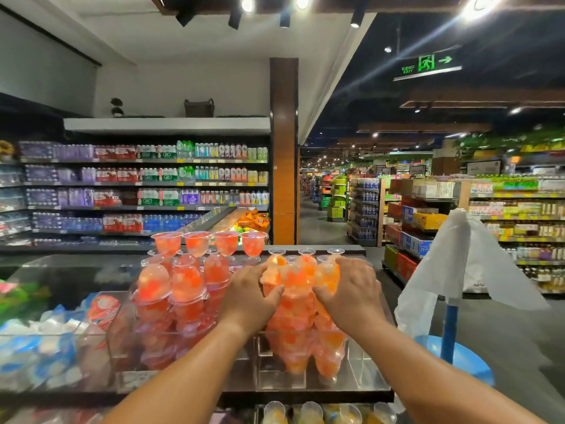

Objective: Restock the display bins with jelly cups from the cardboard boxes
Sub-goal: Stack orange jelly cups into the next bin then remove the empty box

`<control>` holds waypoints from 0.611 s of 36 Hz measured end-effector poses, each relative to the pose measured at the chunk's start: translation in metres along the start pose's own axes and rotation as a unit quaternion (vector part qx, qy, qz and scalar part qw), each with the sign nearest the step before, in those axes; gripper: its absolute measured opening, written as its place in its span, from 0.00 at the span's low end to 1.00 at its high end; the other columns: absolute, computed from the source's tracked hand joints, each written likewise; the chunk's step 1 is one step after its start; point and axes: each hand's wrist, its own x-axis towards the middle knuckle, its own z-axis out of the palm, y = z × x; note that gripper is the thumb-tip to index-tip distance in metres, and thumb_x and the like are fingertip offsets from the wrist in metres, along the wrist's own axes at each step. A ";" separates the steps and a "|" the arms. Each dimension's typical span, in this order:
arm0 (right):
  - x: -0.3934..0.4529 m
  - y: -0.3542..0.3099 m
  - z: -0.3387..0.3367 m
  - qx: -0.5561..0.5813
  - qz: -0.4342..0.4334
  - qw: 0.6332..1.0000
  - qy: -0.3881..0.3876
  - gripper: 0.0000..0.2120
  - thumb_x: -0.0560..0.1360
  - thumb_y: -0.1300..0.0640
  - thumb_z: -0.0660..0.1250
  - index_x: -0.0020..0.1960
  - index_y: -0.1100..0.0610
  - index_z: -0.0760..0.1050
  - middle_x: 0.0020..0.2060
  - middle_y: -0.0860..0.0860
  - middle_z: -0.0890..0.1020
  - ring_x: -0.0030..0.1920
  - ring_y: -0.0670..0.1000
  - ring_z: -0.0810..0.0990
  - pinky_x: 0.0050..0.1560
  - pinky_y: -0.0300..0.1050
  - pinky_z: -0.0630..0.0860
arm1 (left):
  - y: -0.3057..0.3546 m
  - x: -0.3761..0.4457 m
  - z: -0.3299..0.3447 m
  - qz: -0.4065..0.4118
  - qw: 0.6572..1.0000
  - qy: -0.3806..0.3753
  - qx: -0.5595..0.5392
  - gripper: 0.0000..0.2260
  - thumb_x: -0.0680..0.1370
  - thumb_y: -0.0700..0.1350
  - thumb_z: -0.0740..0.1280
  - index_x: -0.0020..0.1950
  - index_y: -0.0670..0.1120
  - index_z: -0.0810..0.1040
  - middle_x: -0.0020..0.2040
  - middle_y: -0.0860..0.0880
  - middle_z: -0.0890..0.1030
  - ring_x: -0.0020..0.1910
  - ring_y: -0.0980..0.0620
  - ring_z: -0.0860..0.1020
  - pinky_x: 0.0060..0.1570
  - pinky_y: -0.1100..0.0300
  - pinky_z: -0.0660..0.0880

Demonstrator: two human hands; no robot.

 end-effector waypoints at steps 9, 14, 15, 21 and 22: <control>-0.069 -0.100 0.018 -0.033 -0.118 0.989 -0.082 0.27 0.78 0.38 0.63 0.71 0.52 0.65 0.69 0.52 0.68 0.71 0.56 0.64 0.73 0.53 0.60 | -0.045 -0.071 -0.087 0.002 0.985 -0.038 0.168 0.20 0.79 0.57 0.65 0.69 0.53 0.76 0.66 0.52 0.78 0.65 0.49 0.76 0.62 0.54 0.73; -0.147 -0.198 0.061 -0.057 -0.168 0.970 -0.167 0.26 0.77 0.39 0.63 0.69 0.53 0.66 0.67 0.53 0.70 0.69 0.58 0.67 0.66 0.56 0.67 | -0.122 -0.161 -0.187 -0.097 0.960 -0.041 0.258 0.15 0.77 0.56 0.64 0.59 0.51 0.78 0.58 0.49 0.80 0.60 0.44 0.78 0.56 0.51 0.75; -0.165 -0.220 0.070 -0.054 -0.179 0.964 -0.190 0.27 0.76 0.39 0.64 0.69 0.53 0.67 0.66 0.53 0.71 0.68 0.59 0.68 0.65 0.56 0.69 | -0.140 -0.184 -0.210 -0.128 0.952 -0.045 0.275 0.14 0.77 0.56 0.64 0.58 0.50 0.78 0.58 0.47 0.81 0.60 0.43 0.78 0.56 0.51 0.75; -0.298 -0.357 0.112 -0.025 -0.283 0.918 -0.276 0.27 0.75 0.41 0.65 0.69 0.53 0.68 0.65 0.54 0.72 0.67 0.59 0.70 0.64 0.57 0.71 | -0.226 -0.331 -0.353 -0.293 0.892 -0.034 0.343 0.19 0.77 0.57 0.64 0.65 0.50 0.77 0.61 0.45 0.79 0.63 0.42 0.77 0.61 0.49 0.76; -0.322 -0.379 0.117 -0.025 -0.306 0.908 -0.284 0.26 0.76 0.40 0.64 0.68 0.54 0.69 0.64 0.54 0.73 0.66 0.59 0.70 0.64 0.57 0.71 | -0.234 -0.357 -0.374 -0.319 0.882 -0.030 0.346 0.19 0.77 0.57 0.64 0.65 0.50 0.77 0.62 0.45 0.79 0.64 0.42 0.77 0.61 0.49 0.76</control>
